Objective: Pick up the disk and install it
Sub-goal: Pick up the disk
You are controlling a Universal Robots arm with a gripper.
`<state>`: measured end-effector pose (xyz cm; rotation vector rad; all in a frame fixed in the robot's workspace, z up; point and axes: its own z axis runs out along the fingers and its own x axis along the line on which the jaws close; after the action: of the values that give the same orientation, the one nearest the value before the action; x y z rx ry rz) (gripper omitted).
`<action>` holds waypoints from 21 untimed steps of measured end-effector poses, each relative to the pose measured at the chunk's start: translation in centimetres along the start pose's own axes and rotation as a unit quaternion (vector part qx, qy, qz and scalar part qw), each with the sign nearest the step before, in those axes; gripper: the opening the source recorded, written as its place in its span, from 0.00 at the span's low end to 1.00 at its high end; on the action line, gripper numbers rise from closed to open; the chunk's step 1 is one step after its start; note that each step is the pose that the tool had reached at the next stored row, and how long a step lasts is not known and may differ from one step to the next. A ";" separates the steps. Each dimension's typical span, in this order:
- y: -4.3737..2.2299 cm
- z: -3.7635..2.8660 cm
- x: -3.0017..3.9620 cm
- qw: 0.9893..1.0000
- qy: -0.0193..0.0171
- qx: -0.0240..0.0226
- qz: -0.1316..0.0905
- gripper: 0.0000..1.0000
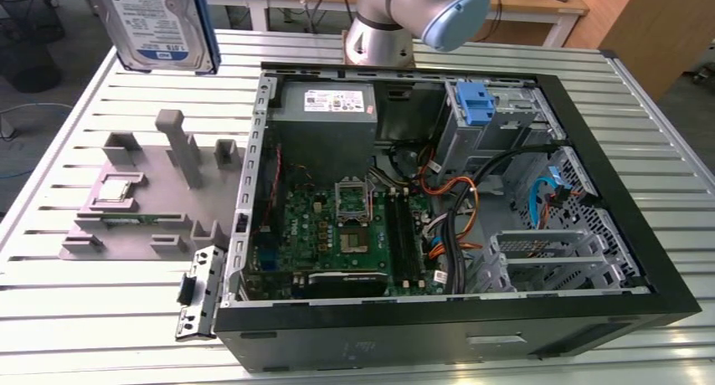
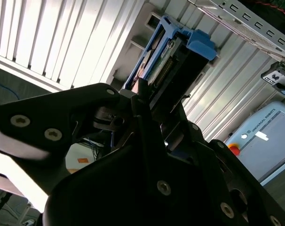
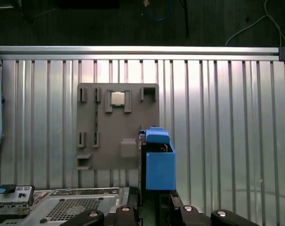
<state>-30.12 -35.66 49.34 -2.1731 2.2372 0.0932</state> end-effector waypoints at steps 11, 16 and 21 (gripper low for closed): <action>-3.34 -0.07 -0.02 1.000 0.000 0.000 0.000 0.35; -4.52 -0.09 -0.05 1.000 0.000 0.000 0.000 0.35; -4.57 -0.09 -0.05 1.000 0.000 0.000 0.000 0.35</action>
<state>-25.55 -35.74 49.30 -2.1730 2.2371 0.0932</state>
